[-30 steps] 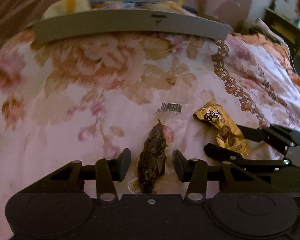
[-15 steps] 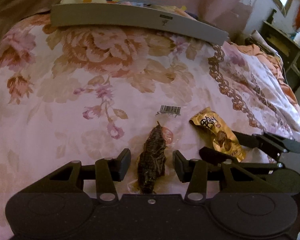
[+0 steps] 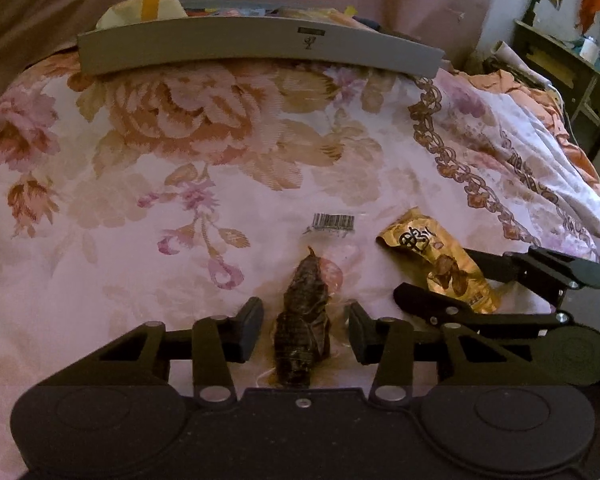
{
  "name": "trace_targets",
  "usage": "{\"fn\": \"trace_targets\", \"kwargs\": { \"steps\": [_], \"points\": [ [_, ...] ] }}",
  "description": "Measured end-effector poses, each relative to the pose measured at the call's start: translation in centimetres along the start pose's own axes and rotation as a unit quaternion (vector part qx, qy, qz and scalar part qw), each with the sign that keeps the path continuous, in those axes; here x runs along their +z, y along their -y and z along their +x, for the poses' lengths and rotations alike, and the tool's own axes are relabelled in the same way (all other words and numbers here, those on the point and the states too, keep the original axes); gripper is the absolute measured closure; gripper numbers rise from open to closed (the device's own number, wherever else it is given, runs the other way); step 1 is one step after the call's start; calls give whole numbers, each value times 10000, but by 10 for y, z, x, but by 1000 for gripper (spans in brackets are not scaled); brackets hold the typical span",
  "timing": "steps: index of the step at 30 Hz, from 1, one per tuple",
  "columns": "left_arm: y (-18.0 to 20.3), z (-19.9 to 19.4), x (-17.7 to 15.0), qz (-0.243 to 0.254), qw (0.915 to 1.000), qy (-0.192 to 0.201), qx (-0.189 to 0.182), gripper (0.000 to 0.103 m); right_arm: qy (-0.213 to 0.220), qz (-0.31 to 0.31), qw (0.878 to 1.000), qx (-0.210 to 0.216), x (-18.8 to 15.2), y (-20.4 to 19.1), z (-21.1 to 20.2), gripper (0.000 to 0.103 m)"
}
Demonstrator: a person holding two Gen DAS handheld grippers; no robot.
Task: Organize snacks
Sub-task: 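Grasp the dark wrapped meat stick with left tool while right tool grasps gold pouch, then lift the meat stick and gold pouch and carry them over the tray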
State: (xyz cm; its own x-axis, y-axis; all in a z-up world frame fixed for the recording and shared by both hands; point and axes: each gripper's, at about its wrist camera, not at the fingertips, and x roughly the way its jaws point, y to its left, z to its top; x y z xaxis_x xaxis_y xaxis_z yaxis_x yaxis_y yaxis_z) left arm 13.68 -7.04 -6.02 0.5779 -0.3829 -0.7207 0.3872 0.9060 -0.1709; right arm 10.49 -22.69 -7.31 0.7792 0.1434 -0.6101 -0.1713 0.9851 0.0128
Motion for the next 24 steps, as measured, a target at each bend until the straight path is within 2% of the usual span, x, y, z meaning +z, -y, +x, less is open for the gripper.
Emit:
{"fn": "trace_targets", "kwargs": {
  "steps": [3,7,11,15,24],
  "points": [
    [0,0,0,-10,10000,2,17,57,7,-59,10000,-28,0,-3,0,40],
    [-3,-3,0,-295,9995,95,-20,57,33,-188,9998,-72,1,-7,-1,42],
    [-10,-6,-3,-737,9969,234,-160,57,165,-743,9968,-253,-1,-19,-3,44],
    [-8,-9,-5,-807,9961,331,-154,57,283,-1139,9923,-407,-3,-30,-5,45],
    [-10,-16,-4,-914,9935,664,-99,57,533,-1495,9849,-690,-5,-35,-6,45]
  ]
}}
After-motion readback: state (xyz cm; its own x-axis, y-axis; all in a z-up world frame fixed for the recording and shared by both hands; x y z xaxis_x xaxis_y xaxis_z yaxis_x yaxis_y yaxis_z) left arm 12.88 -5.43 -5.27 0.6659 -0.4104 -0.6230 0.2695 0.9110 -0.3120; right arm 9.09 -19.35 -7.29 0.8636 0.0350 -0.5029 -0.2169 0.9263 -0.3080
